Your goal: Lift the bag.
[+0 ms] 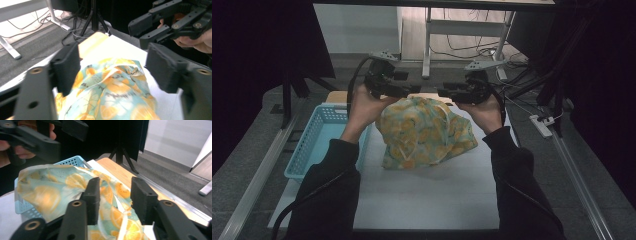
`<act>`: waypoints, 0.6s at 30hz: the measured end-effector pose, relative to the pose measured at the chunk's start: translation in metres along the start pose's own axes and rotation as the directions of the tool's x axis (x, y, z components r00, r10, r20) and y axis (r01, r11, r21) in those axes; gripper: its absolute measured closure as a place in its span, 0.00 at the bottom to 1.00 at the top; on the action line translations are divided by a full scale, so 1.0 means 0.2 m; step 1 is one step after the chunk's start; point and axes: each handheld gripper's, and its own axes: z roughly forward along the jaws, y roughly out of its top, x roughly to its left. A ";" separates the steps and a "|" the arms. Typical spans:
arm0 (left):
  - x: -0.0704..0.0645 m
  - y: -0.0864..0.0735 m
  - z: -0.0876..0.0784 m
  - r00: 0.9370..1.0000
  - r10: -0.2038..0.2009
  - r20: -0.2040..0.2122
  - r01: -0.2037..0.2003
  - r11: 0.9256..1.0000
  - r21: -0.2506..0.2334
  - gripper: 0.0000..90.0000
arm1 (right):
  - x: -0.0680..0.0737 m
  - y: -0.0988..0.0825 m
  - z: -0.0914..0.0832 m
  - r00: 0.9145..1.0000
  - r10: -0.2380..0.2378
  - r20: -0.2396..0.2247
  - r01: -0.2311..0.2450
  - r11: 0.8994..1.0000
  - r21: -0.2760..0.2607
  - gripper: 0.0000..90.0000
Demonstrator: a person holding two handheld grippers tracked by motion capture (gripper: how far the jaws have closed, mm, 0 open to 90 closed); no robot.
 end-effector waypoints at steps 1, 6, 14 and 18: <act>0.00 -0.02 0.00 1.000 0.003 -0.005 -0.003 1.000 0.011 0.21 | 0.00 -0.01 0.00 1.000 0.001 0.003 -0.001 1.000 -0.001 0.62; 0.02 -0.10 -0.03 0.999 -0.025 -0.028 0.026 0.999 0.036 0.10 | 0.01 -0.08 0.02 1.000 0.002 0.017 -0.002 1.000 0.008 0.49; 0.07 -0.26 -0.07 0.997 -0.062 -0.041 0.063 0.997 0.044 0.03 | 0.01 -0.18 0.02 0.999 0.025 0.021 -0.025 1.000 0.016 0.35; 0.08 -0.35 -0.09 0.997 -0.069 -0.040 0.072 0.996 0.060 0.00 | 0.02 -0.23 0.03 0.999 0.031 0.014 -0.031 0.999 0.033 0.31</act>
